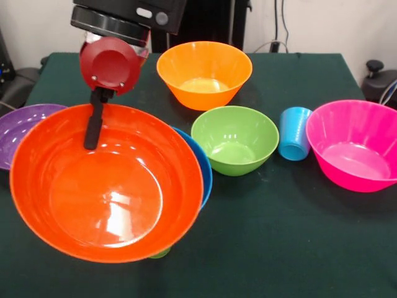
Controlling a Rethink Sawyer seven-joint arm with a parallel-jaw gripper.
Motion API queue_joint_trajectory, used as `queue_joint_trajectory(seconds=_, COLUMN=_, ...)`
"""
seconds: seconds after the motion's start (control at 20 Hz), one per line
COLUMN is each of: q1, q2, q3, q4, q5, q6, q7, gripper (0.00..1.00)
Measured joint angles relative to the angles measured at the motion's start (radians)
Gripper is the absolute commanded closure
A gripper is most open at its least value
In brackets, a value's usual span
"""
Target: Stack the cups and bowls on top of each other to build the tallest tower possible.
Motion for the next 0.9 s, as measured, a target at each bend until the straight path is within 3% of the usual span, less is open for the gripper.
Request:
queue_joint_trajectory(seconds=0.5, q1=0.039, q2=0.002, q3=-0.020, q4=-0.005, q5=0.000, q6=0.022, q7=0.000, gripper=1.00)
queue_joint_trajectory(seconds=0.9, q1=0.046, q2=-0.045, q3=-0.023, q4=0.050, q5=0.000, q6=0.022, q7=0.000, gripper=1.00)
